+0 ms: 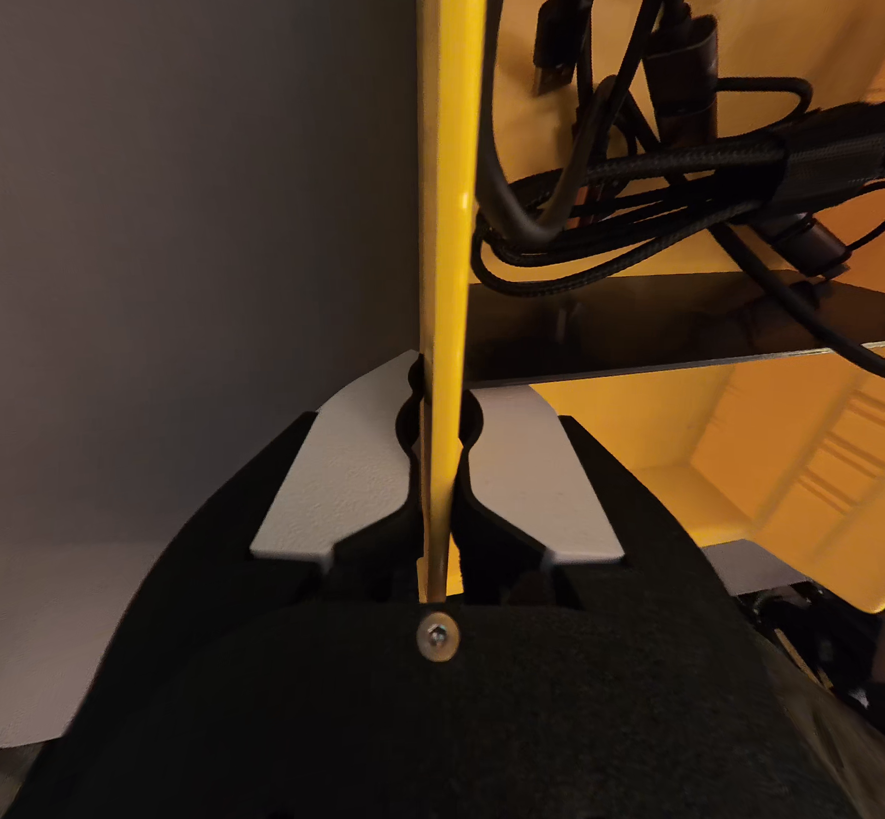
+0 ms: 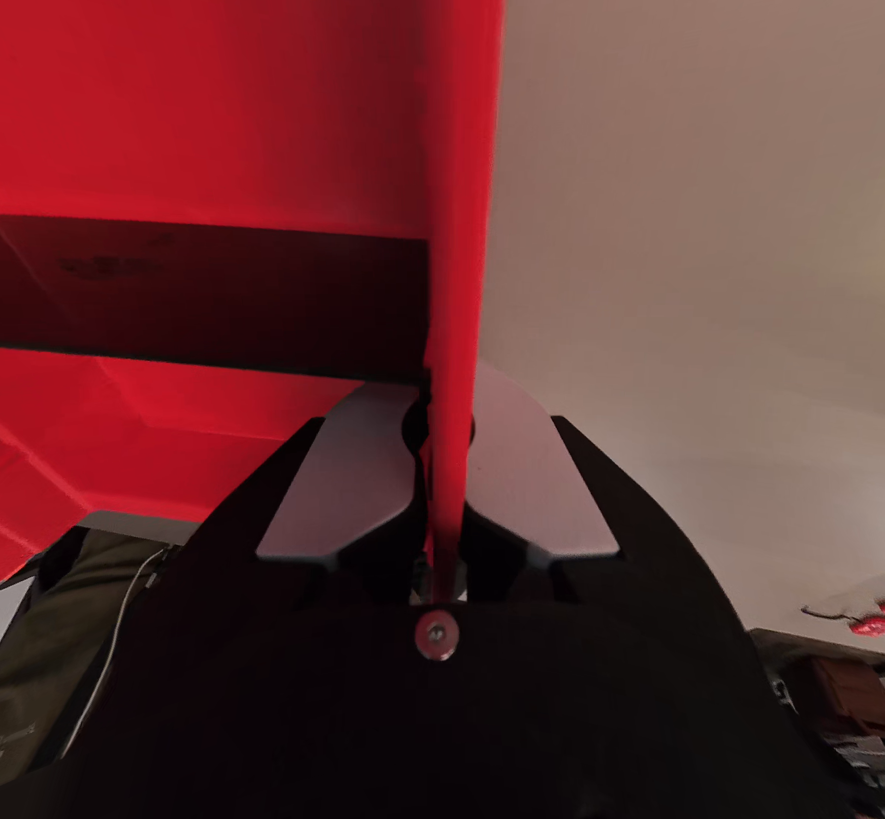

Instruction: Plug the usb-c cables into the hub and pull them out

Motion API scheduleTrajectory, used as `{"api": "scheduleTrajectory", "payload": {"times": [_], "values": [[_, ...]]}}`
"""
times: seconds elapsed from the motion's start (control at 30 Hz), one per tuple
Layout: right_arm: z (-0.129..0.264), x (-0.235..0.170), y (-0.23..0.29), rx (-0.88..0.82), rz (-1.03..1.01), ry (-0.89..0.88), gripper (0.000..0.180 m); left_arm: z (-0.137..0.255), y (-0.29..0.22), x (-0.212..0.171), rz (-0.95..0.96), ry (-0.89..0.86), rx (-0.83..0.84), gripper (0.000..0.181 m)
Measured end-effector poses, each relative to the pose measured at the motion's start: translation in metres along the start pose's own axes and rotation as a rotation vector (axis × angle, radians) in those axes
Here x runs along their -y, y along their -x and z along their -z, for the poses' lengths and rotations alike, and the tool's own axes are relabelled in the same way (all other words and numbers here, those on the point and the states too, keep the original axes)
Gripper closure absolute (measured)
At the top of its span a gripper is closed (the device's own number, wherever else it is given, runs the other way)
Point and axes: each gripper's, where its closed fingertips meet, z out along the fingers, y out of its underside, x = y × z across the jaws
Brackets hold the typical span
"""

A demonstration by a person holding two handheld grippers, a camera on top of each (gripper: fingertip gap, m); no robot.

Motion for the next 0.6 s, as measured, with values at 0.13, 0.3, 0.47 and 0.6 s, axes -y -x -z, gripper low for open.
{"api": "scheduleTrajectory", "payload": {"times": [0.13,0.3,0.47,0.6], "values": [[0.000,0.001,0.004,-0.003,-0.004,0.014,0.176,0.000,0.005,0.005,-0.003,0.000,0.029,0.176],[-0.001,0.001,0.009,0.013,-0.003,0.012,0.175,0.001,0.005,0.008,-0.016,0.004,0.007,0.174],[-0.003,-0.006,0.013,0.063,-0.020,-0.005,0.174,0.001,0.003,0.008,-0.049,0.029,-0.047,0.167],[-0.003,-0.008,0.016,0.054,-0.007,-0.005,0.174,0.000,0.005,0.008,-0.144,0.016,-0.008,0.172]]}}
